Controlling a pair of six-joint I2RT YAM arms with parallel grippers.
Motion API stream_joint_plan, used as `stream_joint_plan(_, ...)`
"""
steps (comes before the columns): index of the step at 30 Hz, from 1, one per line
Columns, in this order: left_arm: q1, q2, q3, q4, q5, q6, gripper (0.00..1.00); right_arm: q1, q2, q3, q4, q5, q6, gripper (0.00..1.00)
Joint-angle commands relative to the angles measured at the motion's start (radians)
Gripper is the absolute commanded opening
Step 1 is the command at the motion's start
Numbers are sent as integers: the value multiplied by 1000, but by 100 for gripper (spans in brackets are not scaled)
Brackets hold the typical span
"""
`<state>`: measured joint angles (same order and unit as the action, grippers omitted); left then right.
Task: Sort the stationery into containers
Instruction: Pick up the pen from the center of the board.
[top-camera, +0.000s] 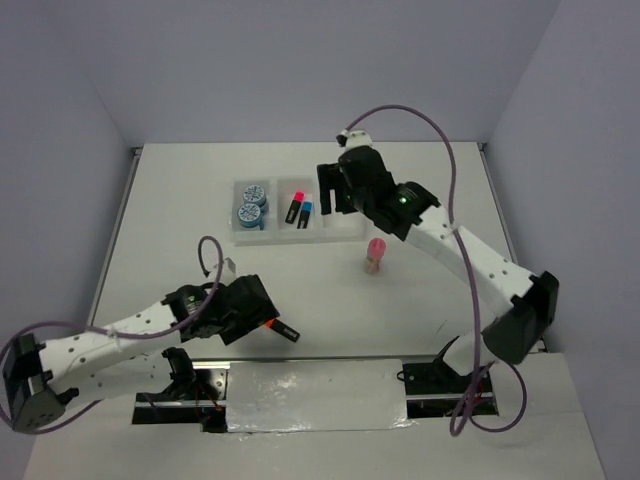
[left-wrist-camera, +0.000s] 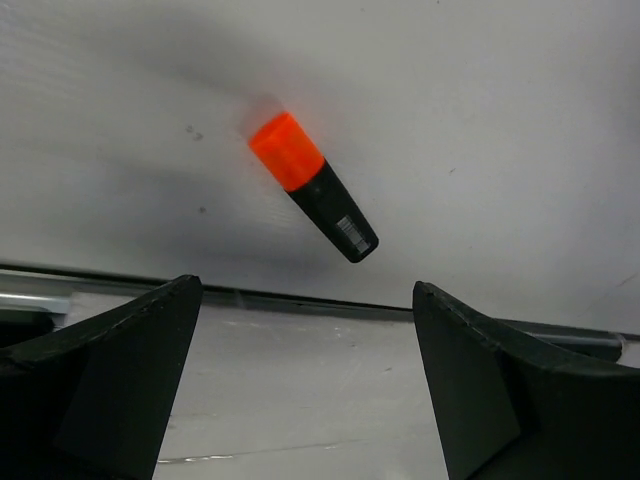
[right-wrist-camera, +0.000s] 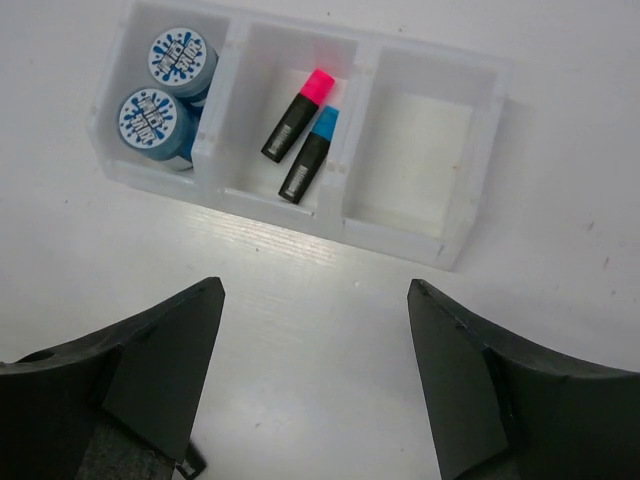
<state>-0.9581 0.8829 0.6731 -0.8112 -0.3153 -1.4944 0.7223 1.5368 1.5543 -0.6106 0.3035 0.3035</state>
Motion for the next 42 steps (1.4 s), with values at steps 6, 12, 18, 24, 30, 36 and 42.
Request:
stream_joint_plan(6,-87,347,144,-6,-96,-325,99,23,-265,-316,26,-7,37,82)
stream_joint_plan(12,-85,528,232,-35,-142,-360,96,28,-352,-393,28,20,28,82)
stream_joint_plan(18,-85,628,246,-8,-108,-362,92,28,-368,-413,37,28,9,82)
stream_joint_plan(24,-85,668,232,4,-77,-353,88,26,-368,-424,52,26,5,82)
stream_joint_plan(30,-85,674,165,88,-41,-343,45,28,-374,-436,66,19,8,82)
stream_joint_plan(36,-79,732,112,155,2,-300,40,26,-402,-435,52,28,0,82)
stream_joint_plan(42,-77,729,186,161,-82,-149,0,26,-434,-442,58,9,0,83)
